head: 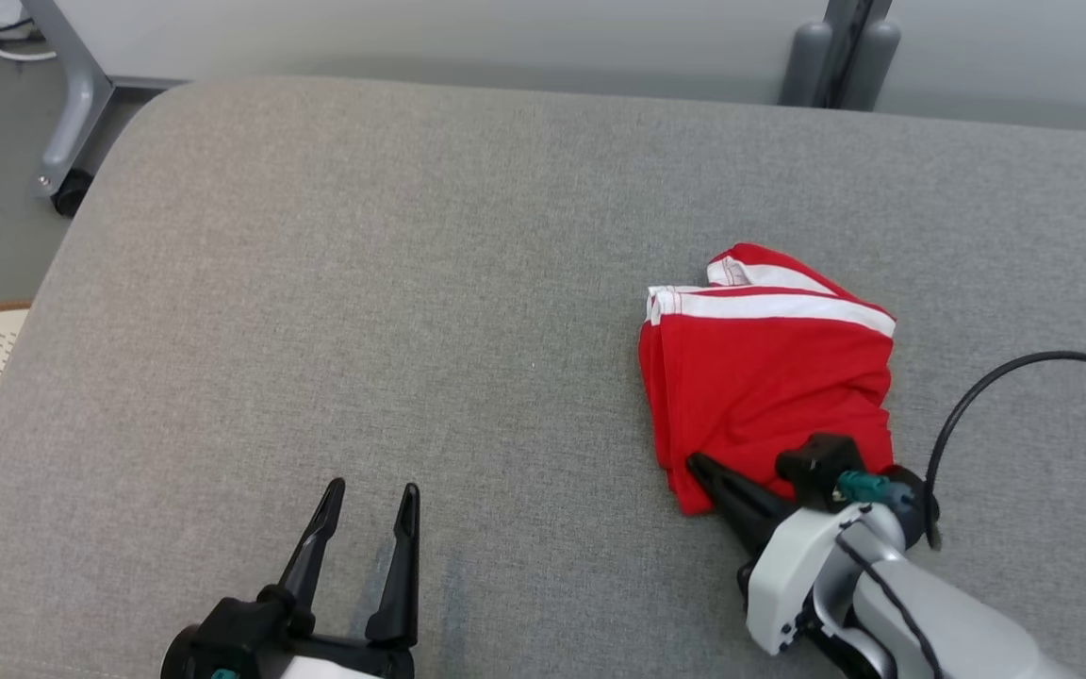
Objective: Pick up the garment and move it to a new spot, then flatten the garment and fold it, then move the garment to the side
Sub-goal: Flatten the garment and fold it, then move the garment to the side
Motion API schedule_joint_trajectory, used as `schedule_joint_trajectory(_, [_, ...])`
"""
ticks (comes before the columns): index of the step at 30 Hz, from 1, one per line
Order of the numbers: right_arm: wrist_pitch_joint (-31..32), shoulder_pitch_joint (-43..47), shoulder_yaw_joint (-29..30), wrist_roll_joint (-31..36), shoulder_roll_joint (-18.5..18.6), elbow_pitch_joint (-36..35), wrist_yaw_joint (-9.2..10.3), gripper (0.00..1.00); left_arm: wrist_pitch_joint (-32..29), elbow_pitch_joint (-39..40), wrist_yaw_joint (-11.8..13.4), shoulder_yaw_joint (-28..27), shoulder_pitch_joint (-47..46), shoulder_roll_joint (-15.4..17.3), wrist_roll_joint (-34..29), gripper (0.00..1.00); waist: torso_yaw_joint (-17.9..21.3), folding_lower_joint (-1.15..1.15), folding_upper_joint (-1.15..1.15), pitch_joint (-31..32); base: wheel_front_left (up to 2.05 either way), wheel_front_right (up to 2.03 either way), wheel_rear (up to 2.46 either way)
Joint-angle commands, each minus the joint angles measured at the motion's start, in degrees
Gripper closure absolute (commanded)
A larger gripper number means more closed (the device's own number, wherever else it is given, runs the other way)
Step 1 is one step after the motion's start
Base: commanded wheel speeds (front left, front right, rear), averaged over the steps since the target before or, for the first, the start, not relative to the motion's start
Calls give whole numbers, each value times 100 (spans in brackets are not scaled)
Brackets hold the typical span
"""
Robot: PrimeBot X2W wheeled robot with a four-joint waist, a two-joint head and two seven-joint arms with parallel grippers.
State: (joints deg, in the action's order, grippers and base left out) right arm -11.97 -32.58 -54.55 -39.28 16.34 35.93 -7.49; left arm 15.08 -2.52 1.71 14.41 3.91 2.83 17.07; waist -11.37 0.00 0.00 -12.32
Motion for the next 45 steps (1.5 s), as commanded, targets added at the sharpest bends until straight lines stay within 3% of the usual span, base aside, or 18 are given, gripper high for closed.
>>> schedule_joint_trajectory(1, [-49,80,-64,-37,-16,42,-1,100,9,-8,31,-39,77,17,19,0,27,0,0,113,0,0,0])
schedule_joint_trajectory(6, [-207,375,-191,-128,-161,33,-1,100,9,-52,70,-167,327,18,64,0,197,0,0,588,0,0,0])
schedule_joint_trajectory(11, [-326,919,410,-10,-75,-223,-1,100,9,24,78,-454,688,19,70,0,483,0,0,1154,0,0,0])
schedule_joint_trajectory(12, [-329,1042,643,97,-34,-333,-1,79,9,52,77,-524,757,17,58,0,554,0,0,1250,0,0,0])
schedule_joint_trajectory(14, [-327,1342,1307,388,40,-679,-1,52,9,147,68,-654,864,16,10,0,680,0,0,1350,0,0,0])
schedule_joint_trajectory(15, [-323,1550,1680,577,73,-860,-1,13,9,197,66,-714,912,16,2,0,741,0,0,1390,0,0,0])
schedule_joint_trajectory(16, [-324,1767,2024,802,110,-1038,-1,0,9,233,61,-782,975,16,8,0,795,0,0,1429,0,0,0])
schedule_joint_trajectory(23, [-326,3180,4397,2185,-116,-2177,-2,0,9,388,-59,-1158,1184,21,-112,0,949,0,0,1606,0,0,0])
schedule_joint_trajectory(27, [-327,3685,5070,2590,-343,-2437,-2,0,9,274,-93,-1259,1278,17,-224,0,955,0,0,1643,0,0,0])
schedule_joint_trajectory(33, [-327,3914,5326,2683,-629,-2232,-1,0,9,156,-165,-1290,1312,18,-251,0,916,0,0,1631,0,0,0])
schedule_joint_trajectory(37, [-109,3438,5016,1780,-764,-2051,-1,0,9,200,-167,-1208,1196,18,-226,0,858,0,0,1479,0,0,0])
schedule_joint_trajectory(44, [2326,1968,4330,535,-488,-1648,-4,0,9,215,-262,-880,722,18,-256,0,577,0,0,825,0,0,0])
schedule_joint_trajectory(45, [2326,1968,4330,535,-488,-1648,-4,0,9,215,-262,-880,722,18,-256,0,577,0,0,825,0,0,0])
